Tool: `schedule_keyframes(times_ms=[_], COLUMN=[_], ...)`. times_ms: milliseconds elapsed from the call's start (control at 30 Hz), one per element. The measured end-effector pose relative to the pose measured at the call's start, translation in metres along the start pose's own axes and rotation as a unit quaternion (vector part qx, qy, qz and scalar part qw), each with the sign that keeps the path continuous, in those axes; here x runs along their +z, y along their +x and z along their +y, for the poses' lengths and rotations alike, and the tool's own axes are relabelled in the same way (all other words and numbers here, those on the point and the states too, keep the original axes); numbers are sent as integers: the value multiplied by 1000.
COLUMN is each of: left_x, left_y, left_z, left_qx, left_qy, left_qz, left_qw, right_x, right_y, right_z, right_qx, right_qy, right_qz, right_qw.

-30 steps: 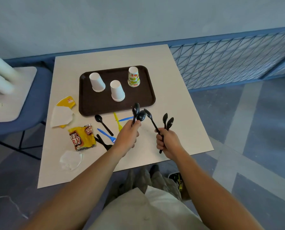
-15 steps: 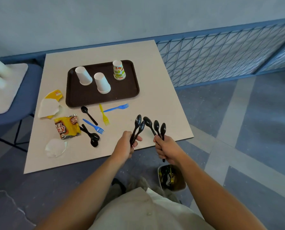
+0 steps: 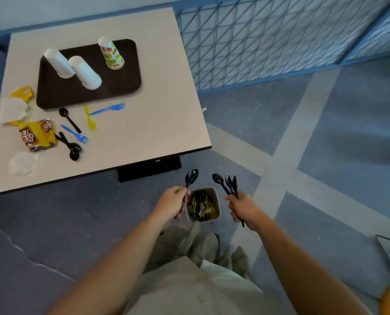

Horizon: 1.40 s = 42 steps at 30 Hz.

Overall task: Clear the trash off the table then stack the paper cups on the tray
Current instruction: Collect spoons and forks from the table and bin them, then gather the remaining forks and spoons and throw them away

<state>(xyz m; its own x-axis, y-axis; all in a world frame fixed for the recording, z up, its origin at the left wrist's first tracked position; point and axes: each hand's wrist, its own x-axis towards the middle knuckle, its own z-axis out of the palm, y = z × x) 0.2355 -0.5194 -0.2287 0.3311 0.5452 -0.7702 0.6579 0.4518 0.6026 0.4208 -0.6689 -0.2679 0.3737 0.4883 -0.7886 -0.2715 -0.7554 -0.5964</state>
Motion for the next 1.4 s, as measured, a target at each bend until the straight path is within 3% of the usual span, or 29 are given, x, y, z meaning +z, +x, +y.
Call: schedule_keyframes(times_ms=[233,433,600,767,933,1233,1400], left_x=[40,68,90,100,87,31,-14], left_y=[59,147,203,230,199,86,35], left_z=[-46,-102,-133,-145,-128,-55,-22], left_qx=[-24,-65,-64,-74,-24,73,146], left_qy=[151,245,275,253,197,27,35], left_qz=[41,6,-8,-30,18,87,143], left_qw=[987,967,959,964,980,993,978], right_x=[8,40,71,86,80,74,88], right_y=[44,125,185,226,198,82,35], right_z=[58,104,128,147,123,9,-55], right_qx=[100,180,248,167,138,2,-106], right_qy=[-1,-43,-2,-26,-42,-5,-13], right_qz=[0,-10,-25,-1,49,61,44], right_qw=[995,983,969,986,988,998,993])
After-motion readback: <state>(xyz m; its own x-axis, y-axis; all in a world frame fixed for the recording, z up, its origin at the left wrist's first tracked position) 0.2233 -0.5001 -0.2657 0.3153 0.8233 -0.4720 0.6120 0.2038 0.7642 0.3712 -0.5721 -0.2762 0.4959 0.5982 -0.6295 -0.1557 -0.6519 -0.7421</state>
